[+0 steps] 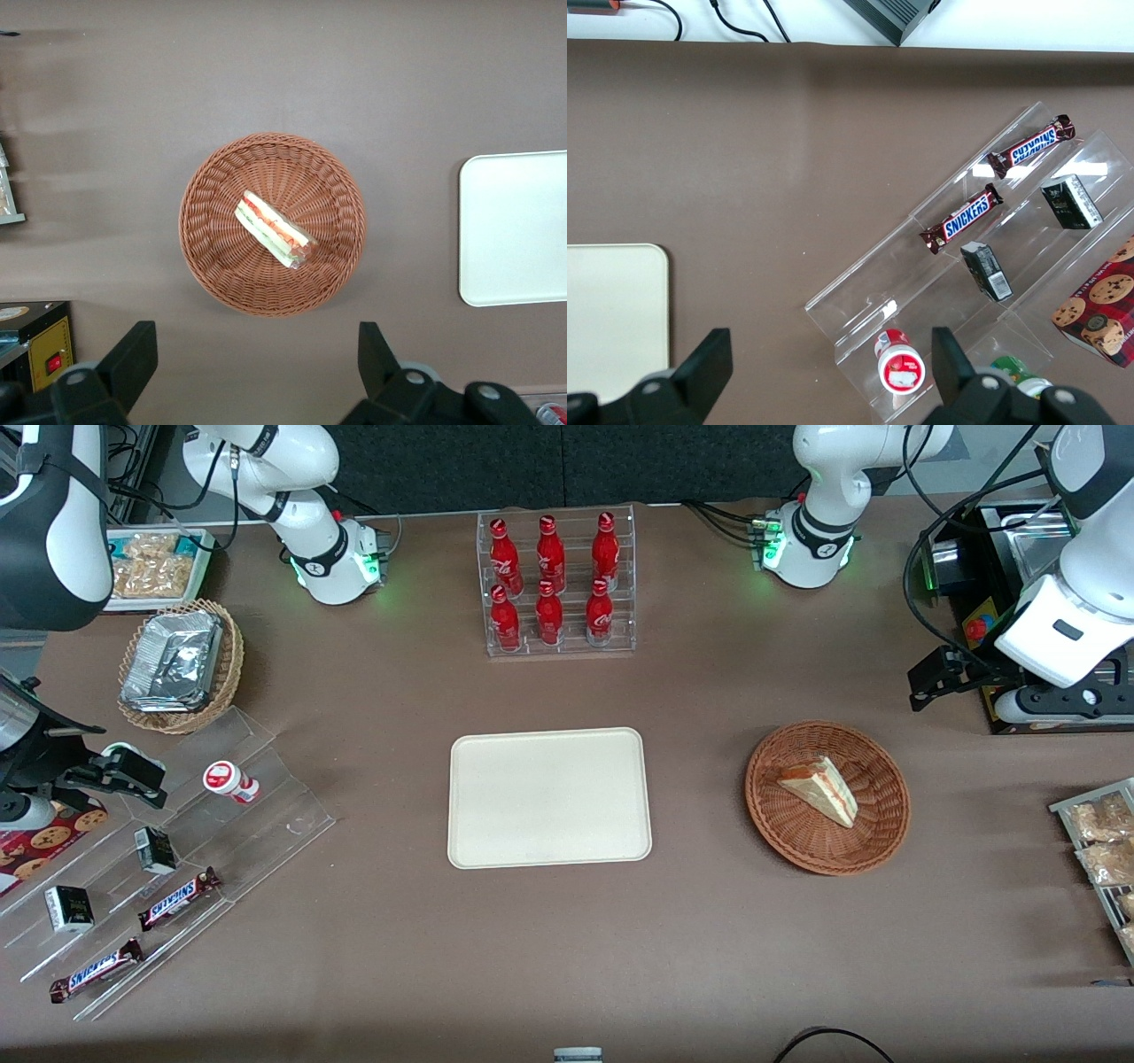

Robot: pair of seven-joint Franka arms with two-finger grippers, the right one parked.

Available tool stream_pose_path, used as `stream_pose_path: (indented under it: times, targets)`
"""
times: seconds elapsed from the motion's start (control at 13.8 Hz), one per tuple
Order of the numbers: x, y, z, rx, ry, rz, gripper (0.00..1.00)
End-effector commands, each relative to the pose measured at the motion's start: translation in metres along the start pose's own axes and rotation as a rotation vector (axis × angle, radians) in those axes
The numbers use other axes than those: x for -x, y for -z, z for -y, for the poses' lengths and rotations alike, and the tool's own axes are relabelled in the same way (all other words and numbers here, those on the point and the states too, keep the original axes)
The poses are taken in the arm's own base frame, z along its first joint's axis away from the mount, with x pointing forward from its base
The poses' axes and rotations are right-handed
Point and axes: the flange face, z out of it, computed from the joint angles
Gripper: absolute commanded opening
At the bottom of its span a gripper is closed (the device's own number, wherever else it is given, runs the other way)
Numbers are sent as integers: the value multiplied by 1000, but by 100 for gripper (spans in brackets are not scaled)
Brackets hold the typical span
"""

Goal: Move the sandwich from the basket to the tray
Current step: 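Move the left gripper over the sandwich in the wicker basket and lower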

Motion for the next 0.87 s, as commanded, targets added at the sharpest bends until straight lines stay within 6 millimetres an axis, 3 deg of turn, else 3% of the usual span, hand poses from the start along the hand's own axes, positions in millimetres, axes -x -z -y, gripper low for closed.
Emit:
stream_pose_path:
  times: [0.0,0.22,0.65,0.8]
  targets:
    - [0,6,1,-2,-15,17,100]
    - [0,-8,2,-5,34,55,100]
    - [-12,-104,-1,-30,415,150,100]
    - [-15,-149,-3,-38,584,163,100]
